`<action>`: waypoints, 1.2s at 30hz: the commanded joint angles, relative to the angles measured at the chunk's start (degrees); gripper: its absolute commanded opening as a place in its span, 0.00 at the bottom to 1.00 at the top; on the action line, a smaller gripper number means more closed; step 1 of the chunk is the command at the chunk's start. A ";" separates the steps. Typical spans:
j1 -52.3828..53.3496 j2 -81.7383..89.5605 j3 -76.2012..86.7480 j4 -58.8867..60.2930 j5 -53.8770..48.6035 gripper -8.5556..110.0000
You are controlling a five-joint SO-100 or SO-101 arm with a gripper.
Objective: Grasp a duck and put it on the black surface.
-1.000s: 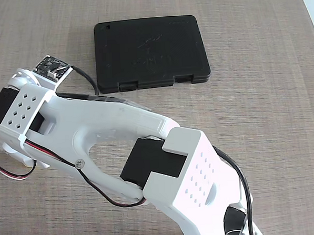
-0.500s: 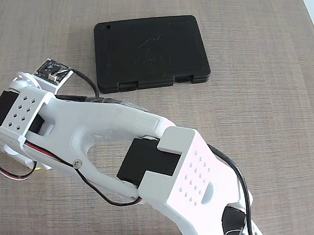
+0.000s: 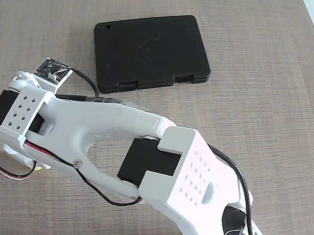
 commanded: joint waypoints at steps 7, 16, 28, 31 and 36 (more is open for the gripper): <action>4.13 14.59 -2.37 5.54 0.18 0.14; 27.86 26.28 -9.23 12.04 -6.86 0.14; 44.91 9.05 -10.46 6.42 -9.76 0.13; 46.14 5.45 -10.28 3.25 -9.23 0.13; 46.49 1.93 -10.37 1.85 -9.49 0.14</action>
